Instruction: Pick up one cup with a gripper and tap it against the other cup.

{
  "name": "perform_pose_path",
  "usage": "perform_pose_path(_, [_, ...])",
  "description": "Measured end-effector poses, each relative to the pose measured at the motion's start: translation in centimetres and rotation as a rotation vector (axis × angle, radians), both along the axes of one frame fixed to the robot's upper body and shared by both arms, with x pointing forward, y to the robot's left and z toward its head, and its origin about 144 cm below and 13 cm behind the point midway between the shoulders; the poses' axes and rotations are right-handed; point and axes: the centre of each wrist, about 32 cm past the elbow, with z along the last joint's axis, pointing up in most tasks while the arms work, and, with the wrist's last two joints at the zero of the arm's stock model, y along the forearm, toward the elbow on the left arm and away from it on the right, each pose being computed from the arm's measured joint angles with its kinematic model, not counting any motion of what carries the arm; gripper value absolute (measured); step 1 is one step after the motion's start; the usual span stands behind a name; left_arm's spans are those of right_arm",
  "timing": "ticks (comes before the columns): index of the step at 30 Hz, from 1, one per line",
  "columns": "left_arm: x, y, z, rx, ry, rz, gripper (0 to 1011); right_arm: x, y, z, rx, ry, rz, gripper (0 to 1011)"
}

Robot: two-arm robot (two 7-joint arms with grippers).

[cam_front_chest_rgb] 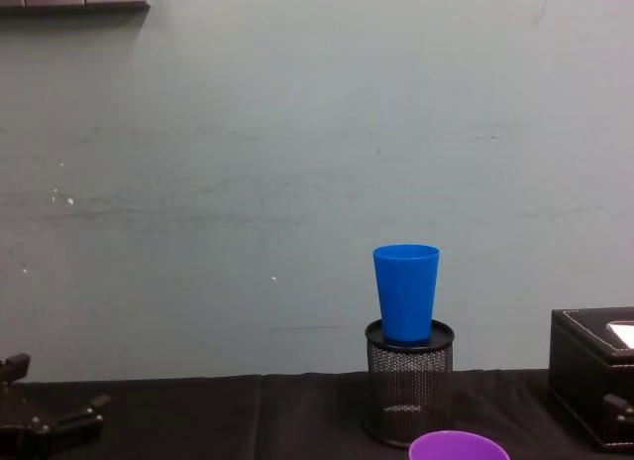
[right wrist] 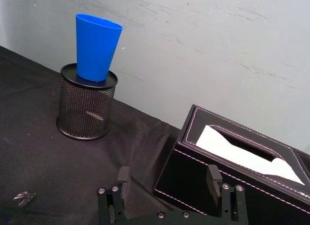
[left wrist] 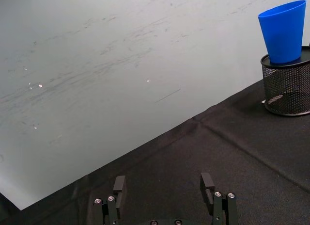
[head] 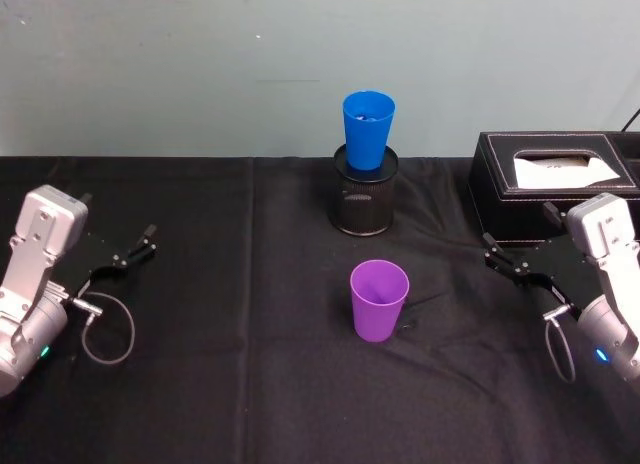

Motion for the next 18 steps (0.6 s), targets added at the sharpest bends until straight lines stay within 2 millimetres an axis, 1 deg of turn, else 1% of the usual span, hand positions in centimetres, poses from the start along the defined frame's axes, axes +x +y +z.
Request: perform_pose_path(18, [0.0,0.0,0.0,0.0,0.0,0.0,1000,0.0,0.0,0.0,0.0,0.0,0.0,1003])
